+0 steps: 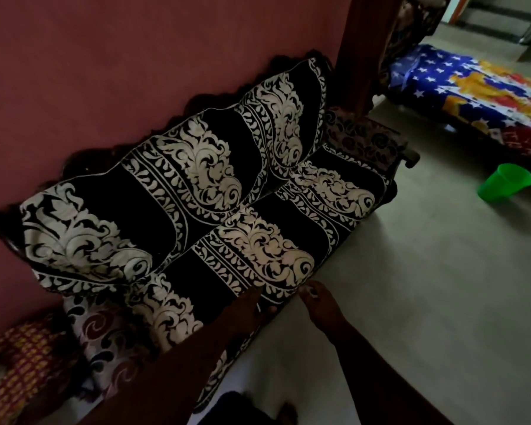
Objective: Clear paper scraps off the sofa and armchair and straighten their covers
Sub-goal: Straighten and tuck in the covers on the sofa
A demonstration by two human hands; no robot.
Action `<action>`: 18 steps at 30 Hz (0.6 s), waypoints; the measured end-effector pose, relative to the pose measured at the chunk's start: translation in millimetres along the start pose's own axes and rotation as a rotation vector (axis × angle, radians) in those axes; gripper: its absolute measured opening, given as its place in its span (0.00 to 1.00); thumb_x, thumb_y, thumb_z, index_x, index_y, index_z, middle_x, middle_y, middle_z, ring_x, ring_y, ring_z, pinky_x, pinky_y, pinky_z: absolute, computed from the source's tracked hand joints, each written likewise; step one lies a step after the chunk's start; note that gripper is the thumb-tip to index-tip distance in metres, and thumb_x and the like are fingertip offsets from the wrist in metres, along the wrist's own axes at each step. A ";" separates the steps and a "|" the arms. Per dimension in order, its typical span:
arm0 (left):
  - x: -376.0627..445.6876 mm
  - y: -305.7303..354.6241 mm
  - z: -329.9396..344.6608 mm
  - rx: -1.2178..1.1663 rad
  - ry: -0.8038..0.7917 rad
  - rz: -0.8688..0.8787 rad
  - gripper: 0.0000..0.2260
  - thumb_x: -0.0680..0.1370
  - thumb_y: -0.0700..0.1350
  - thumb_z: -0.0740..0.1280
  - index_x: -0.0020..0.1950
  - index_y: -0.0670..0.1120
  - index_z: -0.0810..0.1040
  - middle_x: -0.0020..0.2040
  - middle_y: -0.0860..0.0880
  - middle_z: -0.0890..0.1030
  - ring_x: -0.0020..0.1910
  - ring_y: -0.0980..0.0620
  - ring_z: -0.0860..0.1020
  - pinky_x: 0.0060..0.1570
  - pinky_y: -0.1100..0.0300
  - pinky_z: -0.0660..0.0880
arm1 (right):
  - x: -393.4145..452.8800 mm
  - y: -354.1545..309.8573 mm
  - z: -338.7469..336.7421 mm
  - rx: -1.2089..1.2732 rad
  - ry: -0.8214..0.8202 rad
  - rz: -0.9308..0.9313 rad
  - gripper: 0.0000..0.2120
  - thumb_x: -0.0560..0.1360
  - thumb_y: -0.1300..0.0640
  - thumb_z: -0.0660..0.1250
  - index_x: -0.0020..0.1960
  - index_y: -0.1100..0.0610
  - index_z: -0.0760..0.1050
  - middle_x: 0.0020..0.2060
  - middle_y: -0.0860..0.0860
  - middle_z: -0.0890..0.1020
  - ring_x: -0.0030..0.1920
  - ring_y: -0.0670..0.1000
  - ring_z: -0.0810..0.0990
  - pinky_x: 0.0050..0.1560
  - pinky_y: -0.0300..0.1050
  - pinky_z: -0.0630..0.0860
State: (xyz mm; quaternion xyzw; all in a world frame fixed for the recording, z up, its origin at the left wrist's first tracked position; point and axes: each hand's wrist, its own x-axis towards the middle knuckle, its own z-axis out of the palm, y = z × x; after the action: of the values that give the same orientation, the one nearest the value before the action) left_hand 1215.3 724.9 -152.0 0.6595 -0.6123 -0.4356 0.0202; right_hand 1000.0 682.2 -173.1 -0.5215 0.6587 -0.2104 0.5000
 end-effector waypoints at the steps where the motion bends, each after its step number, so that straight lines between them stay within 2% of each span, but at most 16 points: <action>1: 8.0 3.1 0.4 -0.005 0.009 0.010 0.55 0.63 0.85 0.43 0.82 0.52 0.54 0.81 0.50 0.58 0.80 0.51 0.56 0.78 0.59 0.53 | 6.5 -1.1 -6.7 0.001 -0.011 0.003 0.19 0.80 0.52 0.69 0.66 0.61 0.75 0.55 0.52 0.77 0.57 0.50 0.77 0.56 0.41 0.70; 4: 42.1 13.0 0.3 -0.057 0.024 0.005 0.54 0.64 0.84 0.45 0.82 0.53 0.53 0.77 0.57 0.51 0.77 0.58 0.52 0.77 0.61 0.51 | 33.8 -2.9 -31.4 -0.004 -0.027 0.000 0.18 0.79 0.53 0.69 0.66 0.61 0.75 0.57 0.53 0.78 0.60 0.51 0.77 0.57 0.40 0.70; 5: 56.2 14.5 2.4 -0.088 0.021 -0.006 0.53 0.64 0.84 0.46 0.81 0.53 0.54 0.75 0.59 0.52 0.75 0.59 0.54 0.75 0.62 0.52 | 44.1 -4.3 -41.1 -0.006 -0.027 -0.006 0.17 0.79 0.54 0.69 0.65 0.61 0.75 0.57 0.53 0.78 0.60 0.51 0.77 0.57 0.39 0.69; 7: 86.5 18.2 4.6 -0.105 0.018 -0.034 0.49 0.66 0.83 0.50 0.81 0.57 0.55 0.79 0.57 0.56 0.77 0.56 0.59 0.77 0.58 0.57 | 67.0 -11.1 -61.5 -0.027 -0.034 -0.020 0.13 0.80 0.55 0.69 0.62 0.58 0.75 0.56 0.53 0.78 0.57 0.49 0.76 0.52 0.34 0.68; 8: 109.8 13.5 10.3 -0.115 0.000 -0.075 0.51 0.66 0.84 0.50 0.81 0.56 0.54 0.81 0.54 0.56 0.78 0.54 0.59 0.78 0.55 0.57 | 79.4 -14.9 -72.1 -0.042 -0.037 -0.020 0.13 0.80 0.56 0.68 0.63 0.59 0.75 0.56 0.53 0.77 0.57 0.49 0.75 0.50 0.33 0.67; 10: 149.0 22.6 5.4 -0.111 -0.056 -0.096 0.57 0.62 0.85 0.46 0.83 0.51 0.50 0.82 0.52 0.51 0.80 0.52 0.53 0.80 0.54 0.52 | 108.6 -19.5 -94.7 -0.079 -0.033 -0.024 0.18 0.80 0.56 0.68 0.67 0.62 0.73 0.57 0.51 0.76 0.58 0.48 0.74 0.49 0.32 0.66; 13: 177.7 72.7 -28.6 -0.101 -0.089 -0.043 0.53 0.67 0.82 0.50 0.82 0.50 0.48 0.81 0.53 0.49 0.81 0.52 0.50 0.78 0.59 0.46 | 148.4 -27.6 -129.2 -0.136 -0.004 -0.007 0.16 0.80 0.55 0.68 0.65 0.61 0.75 0.52 0.50 0.76 0.58 0.52 0.78 0.50 0.36 0.68; 14: 192.1 86.0 -37.5 -0.085 -0.089 -0.034 0.56 0.64 0.83 0.48 0.83 0.49 0.47 0.81 0.52 0.48 0.81 0.51 0.48 0.78 0.60 0.45 | 162.2 -33.1 -142.8 -0.140 -0.003 0.009 0.16 0.80 0.54 0.68 0.65 0.60 0.75 0.52 0.50 0.76 0.58 0.53 0.78 0.51 0.37 0.68; 16: 228.8 96.4 -49.0 -0.043 -0.097 -0.032 0.63 0.57 0.86 0.42 0.83 0.49 0.45 0.83 0.49 0.45 0.81 0.50 0.47 0.78 0.57 0.45 | 188.5 -37.9 -166.2 -0.151 0.005 0.042 0.19 0.80 0.51 0.68 0.67 0.58 0.74 0.56 0.52 0.77 0.58 0.52 0.77 0.52 0.40 0.71; 18: 270.8 114.3 -61.8 -0.040 -0.124 -0.042 0.59 0.61 0.86 0.44 0.83 0.51 0.45 0.83 0.48 0.46 0.81 0.50 0.47 0.80 0.54 0.45 | 220.8 -40.5 -193.1 -0.166 0.010 0.066 0.23 0.79 0.46 0.68 0.70 0.56 0.73 0.62 0.54 0.77 0.60 0.51 0.77 0.56 0.44 0.74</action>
State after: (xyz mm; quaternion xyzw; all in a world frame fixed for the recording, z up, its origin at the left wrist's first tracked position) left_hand 1127.0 441.7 -198.5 0.6434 -0.5895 -0.4882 -0.0136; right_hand 859.4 422.0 -158.4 -0.5382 0.6930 -0.1412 0.4585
